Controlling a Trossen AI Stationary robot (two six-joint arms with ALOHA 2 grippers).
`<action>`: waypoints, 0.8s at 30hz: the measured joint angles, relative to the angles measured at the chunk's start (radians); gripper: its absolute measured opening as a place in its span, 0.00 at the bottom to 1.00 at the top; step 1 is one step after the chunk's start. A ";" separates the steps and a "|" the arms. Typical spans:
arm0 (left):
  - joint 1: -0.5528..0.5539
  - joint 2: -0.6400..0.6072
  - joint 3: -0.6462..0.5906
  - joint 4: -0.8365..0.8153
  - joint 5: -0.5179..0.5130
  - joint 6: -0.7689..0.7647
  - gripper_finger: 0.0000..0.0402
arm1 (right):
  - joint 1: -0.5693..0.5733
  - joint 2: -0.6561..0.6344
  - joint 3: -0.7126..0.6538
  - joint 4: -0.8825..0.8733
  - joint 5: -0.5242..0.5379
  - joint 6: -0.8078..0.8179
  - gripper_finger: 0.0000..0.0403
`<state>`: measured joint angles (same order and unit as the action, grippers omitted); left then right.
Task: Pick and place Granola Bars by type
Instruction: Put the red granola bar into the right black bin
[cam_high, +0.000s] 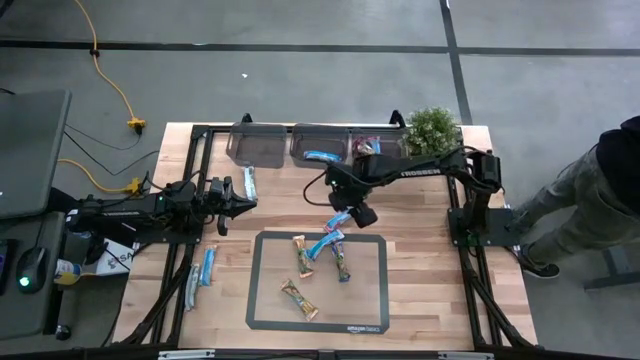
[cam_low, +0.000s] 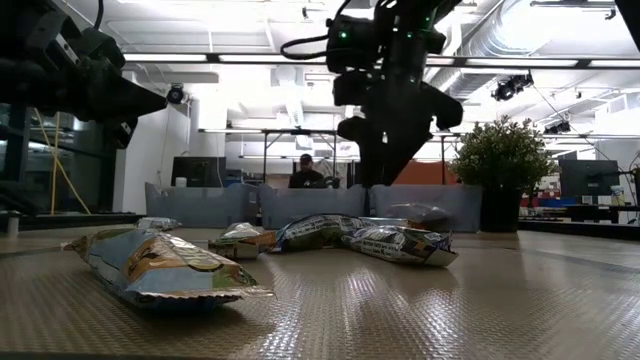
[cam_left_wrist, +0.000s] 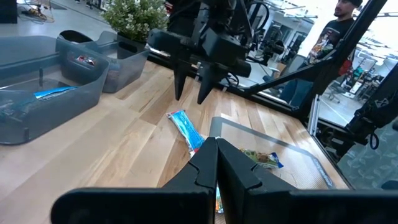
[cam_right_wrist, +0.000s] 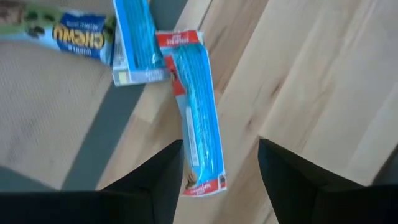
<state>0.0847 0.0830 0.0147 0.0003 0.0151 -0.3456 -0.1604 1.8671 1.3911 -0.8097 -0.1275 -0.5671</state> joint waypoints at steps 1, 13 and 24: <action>0.000 0.000 0.000 0.000 0.000 0.000 0.00 | 0.000 0.000 0.000 0.007 -0.007 0.015 0.48; 0.000 0.000 0.000 0.000 0.000 0.000 0.00 | 0.014 0.091 0.000 0.028 -0.043 0.117 0.48; 0.000 0.000 0.000 0.000 0.000 0.000 0.00 | 0.011 0.149 0.001 0.034 -0.052 0.126 0.48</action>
<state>0.0845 0.0830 0.0143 0.0002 0.0151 -0.3458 -0.1497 2.0157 1.3922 -0.7753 -0.1791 -0.4407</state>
